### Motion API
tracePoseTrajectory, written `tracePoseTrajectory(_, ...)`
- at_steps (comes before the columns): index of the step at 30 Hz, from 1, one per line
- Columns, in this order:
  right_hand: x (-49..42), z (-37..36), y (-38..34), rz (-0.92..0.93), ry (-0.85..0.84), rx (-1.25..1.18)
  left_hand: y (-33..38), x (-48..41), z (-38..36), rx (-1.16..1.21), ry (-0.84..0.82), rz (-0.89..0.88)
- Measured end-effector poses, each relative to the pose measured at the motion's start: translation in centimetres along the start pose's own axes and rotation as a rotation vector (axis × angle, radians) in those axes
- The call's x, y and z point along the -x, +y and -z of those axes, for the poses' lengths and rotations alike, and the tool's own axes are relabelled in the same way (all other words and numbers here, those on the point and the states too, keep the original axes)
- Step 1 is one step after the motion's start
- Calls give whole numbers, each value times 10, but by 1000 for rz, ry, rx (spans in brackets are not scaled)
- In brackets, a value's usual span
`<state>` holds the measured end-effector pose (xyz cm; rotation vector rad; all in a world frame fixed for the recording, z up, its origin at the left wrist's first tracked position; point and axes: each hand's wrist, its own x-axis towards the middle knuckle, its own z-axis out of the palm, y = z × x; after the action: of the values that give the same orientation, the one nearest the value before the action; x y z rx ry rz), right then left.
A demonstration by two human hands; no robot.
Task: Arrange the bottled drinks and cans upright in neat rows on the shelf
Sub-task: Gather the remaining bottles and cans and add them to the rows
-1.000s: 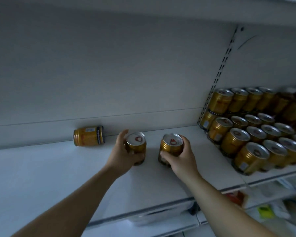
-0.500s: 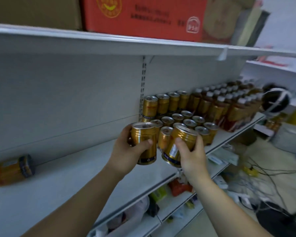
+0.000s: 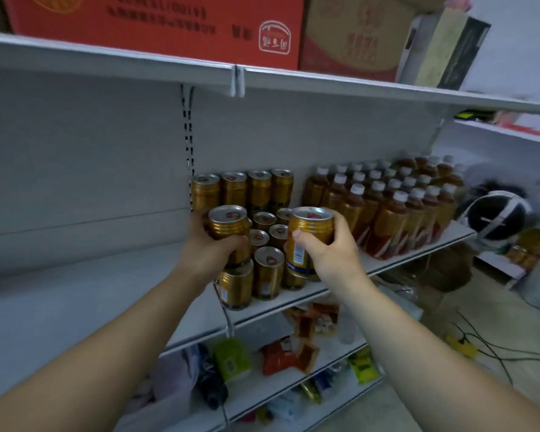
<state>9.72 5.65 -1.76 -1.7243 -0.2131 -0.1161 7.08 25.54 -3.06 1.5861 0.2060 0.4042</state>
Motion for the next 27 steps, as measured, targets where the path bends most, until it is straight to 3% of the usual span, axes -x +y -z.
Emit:
tracePoseTrajectory(9, -79, -33, 14, 49, -234, 58, -12, -62, 15, -100, 160, -23)
tracePoseTrajectory(19, -164, -95, 49, 24, -350, 149, -56, -116, 7, -137, 157, -164)
tracePoseTrajectory(27, -171, -104, 63, 161, -436, 195, -75, -111, 2, -154, 126, -83)
